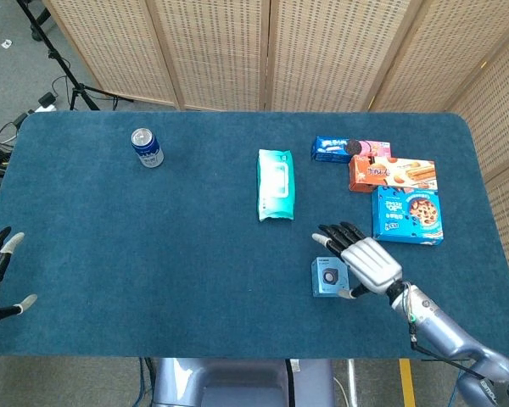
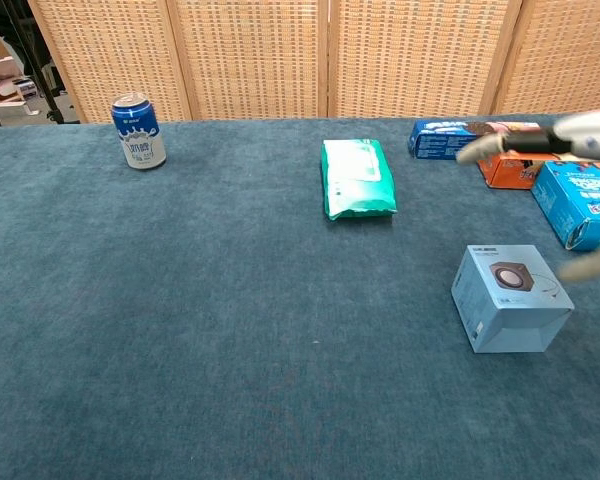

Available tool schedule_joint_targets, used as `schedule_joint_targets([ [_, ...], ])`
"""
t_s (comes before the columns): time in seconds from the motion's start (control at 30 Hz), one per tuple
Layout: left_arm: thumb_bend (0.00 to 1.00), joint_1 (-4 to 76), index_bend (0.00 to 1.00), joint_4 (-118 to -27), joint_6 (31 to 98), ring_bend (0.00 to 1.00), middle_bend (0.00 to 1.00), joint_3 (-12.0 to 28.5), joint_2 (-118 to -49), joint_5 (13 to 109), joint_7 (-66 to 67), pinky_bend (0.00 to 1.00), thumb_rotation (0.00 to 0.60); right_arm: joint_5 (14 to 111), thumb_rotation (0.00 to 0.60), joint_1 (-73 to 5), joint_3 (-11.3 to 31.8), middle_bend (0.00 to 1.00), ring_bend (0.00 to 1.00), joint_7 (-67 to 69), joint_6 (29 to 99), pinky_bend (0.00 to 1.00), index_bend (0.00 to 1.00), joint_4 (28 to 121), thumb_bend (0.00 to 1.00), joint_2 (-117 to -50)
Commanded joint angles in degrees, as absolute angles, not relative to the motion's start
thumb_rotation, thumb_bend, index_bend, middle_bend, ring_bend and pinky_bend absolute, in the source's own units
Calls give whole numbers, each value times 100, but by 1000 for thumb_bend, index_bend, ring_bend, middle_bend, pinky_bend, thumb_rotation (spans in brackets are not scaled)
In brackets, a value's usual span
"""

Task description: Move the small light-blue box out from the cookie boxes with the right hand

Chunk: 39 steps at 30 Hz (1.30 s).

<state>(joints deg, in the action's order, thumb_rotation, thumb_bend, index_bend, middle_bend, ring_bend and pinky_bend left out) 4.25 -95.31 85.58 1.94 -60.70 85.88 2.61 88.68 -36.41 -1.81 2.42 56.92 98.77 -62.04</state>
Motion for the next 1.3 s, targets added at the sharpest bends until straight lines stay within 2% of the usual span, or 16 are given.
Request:
schedule_joint_targets([
  [0.03, 0, 419, 0, -9535, 8561, 0, 0, 187, -6073, 8594, 268, 0, 600, 9027, 600, -3520, -357, 0, 0, 116, 5670, 20, 0, 9604, 0, -6367],
  [0.23, 0, 421, 0, -9530, 8551, 0, 0, 197, -6085, 8563, 286, 0, 600, 9223, 600, -3444, -443, 0, 0, 114, 5706, 20, 0, 9329, 0, -6606],
  [0.53, 0, 415, 0, -9531, 8566, 0, 0, 199, -6104, 8563, 320, 0, 600, 9119, 600, -3422, -306, 0, 0, 98, 5678, 27, 0, 8723, 0, -7204],
  [0.63, 0, 425, 0, -9523, 8540, 0, 0, 202, -6111, 8546, 330, 0, 600, 9122, 600, -3405, -251, 58, 39, 170, 5751, 106, 25, 8520, 0, -7401],
  [0.73, 0, 426, 0, -9521, 8540, 0, 0, 212, -6111, 8528, 329, 0, 600, 9146, 600, -3376, -194, 201, 190, 315, 5881, 201, 111, 8318, 4, -7594],
  [0.8, 0, 428, 0, -9519, 8534, 0, 0, 219, -6111, 8515, 324, 0, 600, 9181, 600, -3368, -183, 306, 293, 413, 5939, 253, 194, 8222, 49, -7672],
  [0.87, 0, 432, 0, -9519, 8523, 0, 0, 220, -6109, 8506, 325, 0, 600, 9200, 600, -3372, -181, 385, 361, 439, 5948, 282, 263, 8124, 154, -7733],
  [1.0, 0, 428, 0, -9524, 8532, 0, 0, 223, -6101, 8505, 303, 0, 600, 9242, 600, -3374, -171, 489, 437, 631, 6005, 306, 378, 8151, 390, -7752],
  [1.07, 0, 424, 0, -9526, 8538, 0, 0, 228, -6092, 8500, 285, 0, 600, 9279, 600, -3399, -169, 496, 442, 819, 6015, 312, 396, 8308, 452, -7642],
  [1.17, 0, 422, 0, -9524, 8543, 0, 0, 227, -6084, 8505, 267, 0, 600, 9222, 600, -3492, -136, 500, 446, 1212, 5877, 314, 399, 8771, 509, -7302],
  [1.3, 0, 421, 0, -9526, 8541, 0, 0, 217, -6074, 8523, 255, 0, 600, 8775, 600, -3996, -33, 513, 446, 2453, 4797, 315, 425, 9923, 524, -6283],
])
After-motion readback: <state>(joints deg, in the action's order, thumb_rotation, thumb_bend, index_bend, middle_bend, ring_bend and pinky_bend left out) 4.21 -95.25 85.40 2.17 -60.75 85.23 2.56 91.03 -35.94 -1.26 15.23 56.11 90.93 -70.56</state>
